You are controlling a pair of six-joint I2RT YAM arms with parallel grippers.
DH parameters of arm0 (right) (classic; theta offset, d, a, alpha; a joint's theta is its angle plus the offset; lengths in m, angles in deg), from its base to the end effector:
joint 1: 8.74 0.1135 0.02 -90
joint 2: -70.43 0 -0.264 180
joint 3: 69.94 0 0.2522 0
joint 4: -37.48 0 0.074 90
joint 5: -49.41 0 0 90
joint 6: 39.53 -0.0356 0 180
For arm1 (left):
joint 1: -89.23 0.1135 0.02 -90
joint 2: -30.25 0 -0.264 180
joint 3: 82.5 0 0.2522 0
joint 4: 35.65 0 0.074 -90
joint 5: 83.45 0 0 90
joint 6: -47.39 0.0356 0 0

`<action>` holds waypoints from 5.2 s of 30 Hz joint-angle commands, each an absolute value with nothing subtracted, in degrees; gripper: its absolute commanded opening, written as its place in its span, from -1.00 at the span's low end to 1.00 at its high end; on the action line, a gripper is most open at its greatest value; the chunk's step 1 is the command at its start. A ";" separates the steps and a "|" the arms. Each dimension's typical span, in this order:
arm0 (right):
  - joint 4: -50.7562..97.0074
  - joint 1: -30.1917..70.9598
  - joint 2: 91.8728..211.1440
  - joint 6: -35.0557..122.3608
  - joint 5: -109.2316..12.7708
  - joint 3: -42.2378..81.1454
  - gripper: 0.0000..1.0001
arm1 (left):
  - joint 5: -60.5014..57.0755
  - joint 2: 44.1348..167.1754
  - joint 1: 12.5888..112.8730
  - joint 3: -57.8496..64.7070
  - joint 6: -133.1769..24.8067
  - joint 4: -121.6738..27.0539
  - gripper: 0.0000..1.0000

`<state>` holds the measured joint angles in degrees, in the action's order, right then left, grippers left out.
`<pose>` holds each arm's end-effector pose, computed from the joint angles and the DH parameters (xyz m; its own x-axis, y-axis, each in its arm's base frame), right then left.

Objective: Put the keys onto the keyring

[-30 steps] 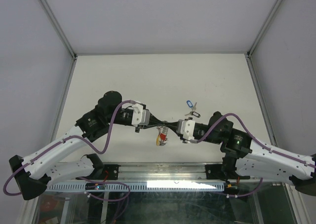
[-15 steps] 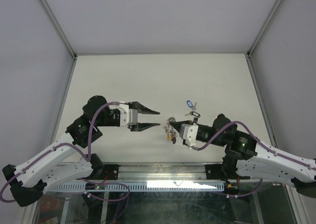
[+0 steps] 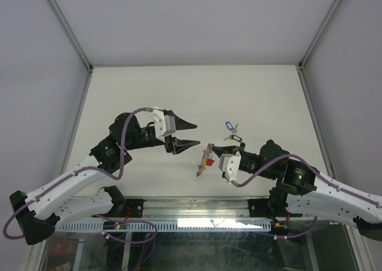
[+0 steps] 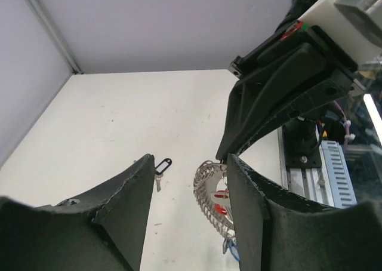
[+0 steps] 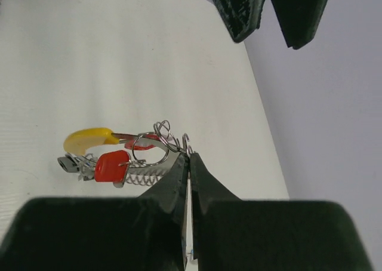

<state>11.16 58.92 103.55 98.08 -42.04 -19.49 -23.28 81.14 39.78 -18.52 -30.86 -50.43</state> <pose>0.0554 0.1371 0.3157 0.6499 -0.3610 -0.6688 -0.6736 0.1338 -0.7268 0.1191 -0.1665 0.3724 0.1813 0.0599 -0.9816 0.9657 0.1777 0.1892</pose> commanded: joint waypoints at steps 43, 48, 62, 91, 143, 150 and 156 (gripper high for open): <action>-7.99 59.11 102.91 58.43 -38.75 2.07 -1.00 | -0.30 144.55 40.30 14.22 -63.99 -54.67 -0.06; -7.67 59.11 102.39 58.29 -38.72 1.10 -1.00 | 2.88 147.10 39.38 17.13 -63.98 -57.24 -0.19; -7.36 59.16 102.11 57.79 -38.65 -0.10 -1.00 | 6.53 154.69 35.04 26.34 -63.00 -62.81 -0.32; -7.78 59.12 101.23 57.77 -38.83 -0.71 -1.00 | 9.32 159.87 34.25 31.23 -61.76 -65.88 -0.35; -3.82 59.09 98.31 59.67 -36.23 -4.05 -1.00 | -1.56 134.52 36.14 11.68 -43.86 -56.46 -1.00; 0.05 59.15 98.07 62.07 -35.91 -6.35 -1.00 | -1.74 125.10 36.38 3.59 -38.38 -54.49 -1.00; -1.21 59.12 99.93 62.25 -34.88 -5.26 -1.00 | -1.64 115.60 36.63 -6.22 -34.43 -49.63 -1.00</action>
